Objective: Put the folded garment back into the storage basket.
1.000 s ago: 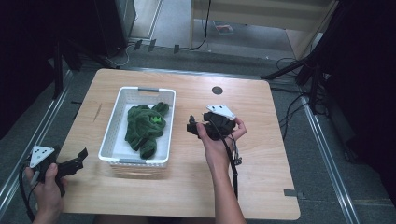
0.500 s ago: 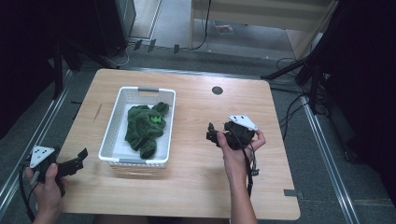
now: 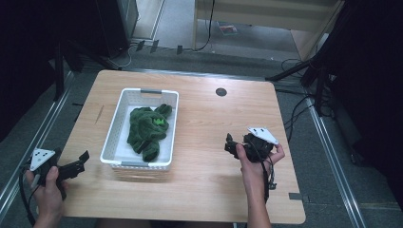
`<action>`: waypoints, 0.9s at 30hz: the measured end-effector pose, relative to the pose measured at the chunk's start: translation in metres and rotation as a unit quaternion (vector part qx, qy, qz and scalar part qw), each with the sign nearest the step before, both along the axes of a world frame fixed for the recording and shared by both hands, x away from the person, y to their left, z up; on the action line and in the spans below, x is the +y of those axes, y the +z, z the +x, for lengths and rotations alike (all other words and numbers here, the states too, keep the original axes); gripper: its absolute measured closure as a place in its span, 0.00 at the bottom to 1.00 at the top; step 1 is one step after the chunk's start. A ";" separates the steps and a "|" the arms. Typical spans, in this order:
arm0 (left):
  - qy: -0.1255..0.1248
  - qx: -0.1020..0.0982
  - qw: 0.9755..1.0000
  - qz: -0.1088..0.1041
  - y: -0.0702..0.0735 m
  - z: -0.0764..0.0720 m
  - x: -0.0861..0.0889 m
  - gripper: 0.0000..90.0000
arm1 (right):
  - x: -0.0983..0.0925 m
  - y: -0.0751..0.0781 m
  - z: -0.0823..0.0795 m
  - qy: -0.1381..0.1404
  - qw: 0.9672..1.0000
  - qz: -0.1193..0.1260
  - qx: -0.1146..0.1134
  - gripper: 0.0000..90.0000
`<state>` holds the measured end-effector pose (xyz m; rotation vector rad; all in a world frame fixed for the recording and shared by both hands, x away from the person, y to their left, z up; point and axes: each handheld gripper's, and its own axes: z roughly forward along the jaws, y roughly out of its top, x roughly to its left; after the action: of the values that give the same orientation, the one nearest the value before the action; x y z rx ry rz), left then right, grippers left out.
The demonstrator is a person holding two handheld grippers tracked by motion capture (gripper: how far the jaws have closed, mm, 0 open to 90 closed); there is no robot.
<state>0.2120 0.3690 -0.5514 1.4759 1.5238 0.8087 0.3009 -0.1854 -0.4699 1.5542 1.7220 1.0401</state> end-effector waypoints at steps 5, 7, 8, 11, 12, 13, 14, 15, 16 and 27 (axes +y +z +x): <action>0.000 0.001 1.000 0.005 0.000 0.000 -0.001 0.00 | -0.015 -0.007 -0.005 -0.006 1.000 0.004 0.000 0.00; -0.002 0.001 1.000 0.006 0.000 0.000 -0.001 0.00 | -0.021 -0.011 -0.007 -0.008 1.000 0.004 0.003 0.00; -0.002 0.001 1.000 0.006 0.000 0.000 -0.001 0.00 | -0.023 -0.013 -0.008 -0.010 1.000 0.004 0.006 0.00; -0.003 0.001 1.000 0.005 0.000 0.000 -0.001 0.00 | -0.032 -0.019 -0.010 -0.013 1.000 0.003 0.007 0.00; -0.003 0.000 1.000 0.005 0.000 0.000 -0.001 0.00 | -0.035 -0.021 -0.011 -0.014 1.000 0.003 0.008 0.00; -0.004 -0.001 1.000 0.005 0.000 0.000 -0.001 0.00 | -0.039 -0.023 -0.012 -0.017 1.000 0.006 0.009 0.00; -0.004 -0.001 1.000 0.005 0.000 0.000 -0.001 0.00 | -0.043 -0.025 -0.013 -0.016 1.000 0.007 0.009 0.00; -0.004 -0.001 1.000 0.005 0.000 0.000 -0.001 0.00 | -0.045 -0.026 -0.014 -0.017 1.000 0.009 0.010 0.00; -0.004 -0.001 1.000 0.005 0.000 0.000 -0.001 0.00 | -0.048 -0.028 -0.015 -0.018 1.000 0.006 0.011 0.00; -0.005 -0.002 1.000 0.006 0.000 -0.001 -0.001 0.00 | -0.077 -0.052 -0.026 -0.041 0.999 0.005 0.028 0.00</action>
<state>0.2114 0.3677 -0.5512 1.4895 1.5089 0.8157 0.2753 -0.2628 -0.5220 1.6596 1.6767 0.9743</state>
